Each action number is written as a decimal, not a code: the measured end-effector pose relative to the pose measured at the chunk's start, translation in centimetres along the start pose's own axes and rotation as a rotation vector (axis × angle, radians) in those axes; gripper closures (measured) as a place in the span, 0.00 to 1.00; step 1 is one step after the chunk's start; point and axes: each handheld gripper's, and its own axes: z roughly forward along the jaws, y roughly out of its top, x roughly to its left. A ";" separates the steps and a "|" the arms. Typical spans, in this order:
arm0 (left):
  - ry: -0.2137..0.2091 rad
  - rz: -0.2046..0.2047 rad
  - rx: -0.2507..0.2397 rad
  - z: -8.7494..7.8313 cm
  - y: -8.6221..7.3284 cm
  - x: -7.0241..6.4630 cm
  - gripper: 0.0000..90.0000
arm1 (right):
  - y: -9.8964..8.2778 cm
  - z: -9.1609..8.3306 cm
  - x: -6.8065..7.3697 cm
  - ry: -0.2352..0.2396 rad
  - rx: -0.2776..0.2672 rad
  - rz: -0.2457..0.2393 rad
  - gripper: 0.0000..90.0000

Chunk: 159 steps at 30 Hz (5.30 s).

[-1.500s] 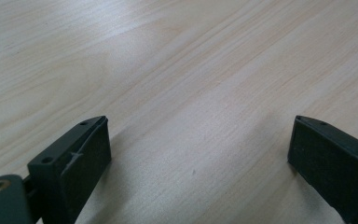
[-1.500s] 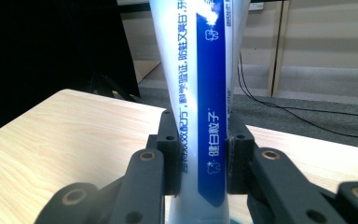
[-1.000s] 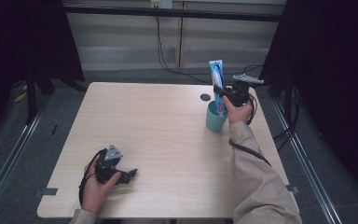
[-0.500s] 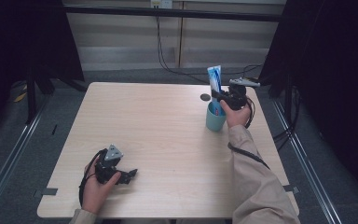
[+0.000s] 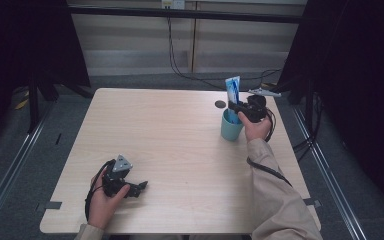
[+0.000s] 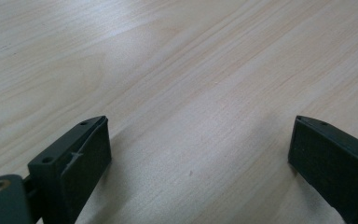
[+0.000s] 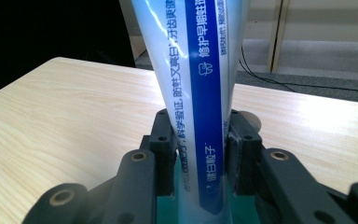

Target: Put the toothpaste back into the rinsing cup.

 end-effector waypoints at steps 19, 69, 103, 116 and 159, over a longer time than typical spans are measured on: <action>-0.001 0.019 0.010 0.0 0.1 0.0 0.06 | -0.5 -0.7 0.3 0.001 0.043 -0.032 0.70; -0.002 0.026 0.011 0.0 0.1 -0.2 0.06 | -0.4 -3.0 0.7 0.040 0.088 -0.026 0.42; -0.002 0.025 0.011 0.0 0.1 -0.2 0.06 | -0.7 -5.4 2.7 0.081 0.127 -0.085 0.29; -0.002 0.025 0.011 0.0 0.1 -0.2 0.06 | -1.3 -6.1 3.7 0.101 0.154 -0.109 0.25; -0.019 0.023 0.019 0.4 0.4 -0.4 0.00 | -3.3 -8.0 6.3 0.189 0.234 -0.213 0.19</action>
